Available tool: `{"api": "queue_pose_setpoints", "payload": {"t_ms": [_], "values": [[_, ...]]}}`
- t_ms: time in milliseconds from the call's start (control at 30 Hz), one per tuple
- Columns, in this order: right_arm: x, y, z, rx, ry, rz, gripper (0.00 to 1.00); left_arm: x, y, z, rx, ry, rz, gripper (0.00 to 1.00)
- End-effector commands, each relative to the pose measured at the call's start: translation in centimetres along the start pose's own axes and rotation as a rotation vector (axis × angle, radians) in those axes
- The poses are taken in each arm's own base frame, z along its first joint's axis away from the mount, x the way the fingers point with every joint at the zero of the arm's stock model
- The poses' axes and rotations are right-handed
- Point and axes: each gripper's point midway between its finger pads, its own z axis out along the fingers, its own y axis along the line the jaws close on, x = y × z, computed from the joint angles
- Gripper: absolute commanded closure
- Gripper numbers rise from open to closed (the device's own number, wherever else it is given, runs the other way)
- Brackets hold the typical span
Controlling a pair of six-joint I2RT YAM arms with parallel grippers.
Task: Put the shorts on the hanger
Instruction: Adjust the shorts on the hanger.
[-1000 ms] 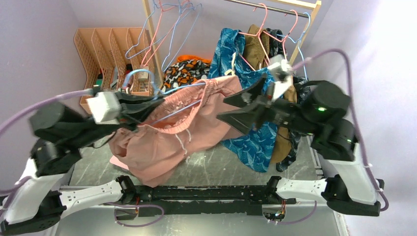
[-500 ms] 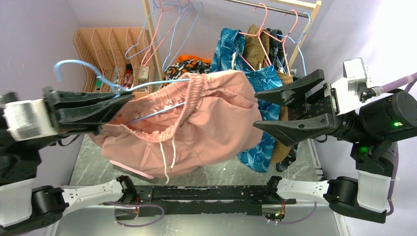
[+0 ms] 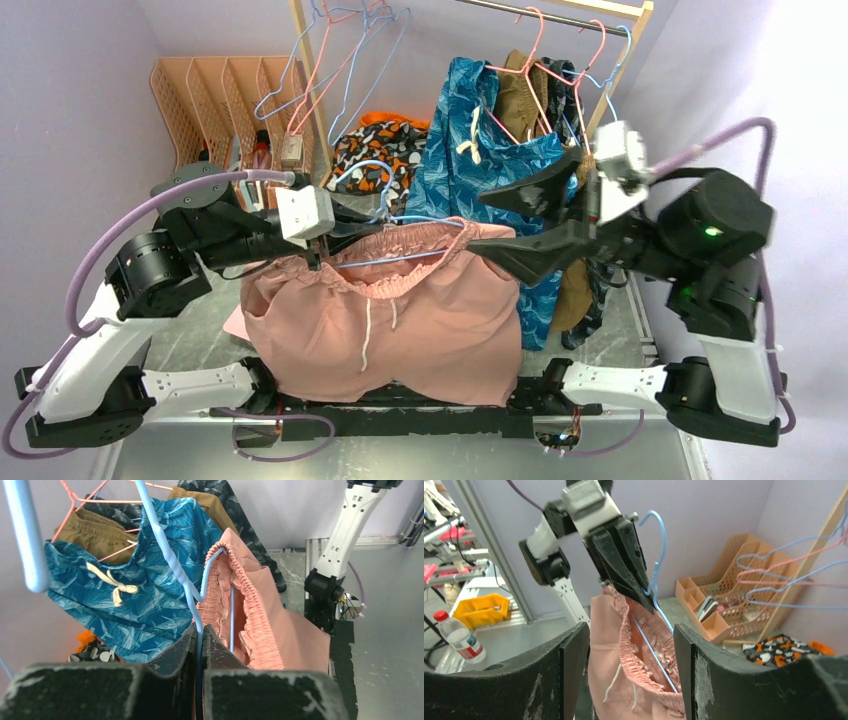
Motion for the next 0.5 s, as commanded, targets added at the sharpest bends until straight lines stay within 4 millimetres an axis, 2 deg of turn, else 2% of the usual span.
{"api": "queue_pose_setpoints", "payload": {"t_ms": [0, 167, 467], "values": [[4.4, -0.6, 2.4, -0.025, 0.134, 0.006, 0.34, -1.9, -1.3, -0.4, 0.078, -0.078, 0.027, 0.93], [8.0, -1.4, 3.9, -0.031, 0.231, -0.003, 0.35, -1.0, -2.7, 0.2, 0.155, -0.068, 0.003, 0.93], [8.4, 0.5, 5.2, -0.174, 0.224, -0.008, 0.36, -0.4, -3.7, 1.0, 0.224, -0.050, -0.021, 0.93]]}}
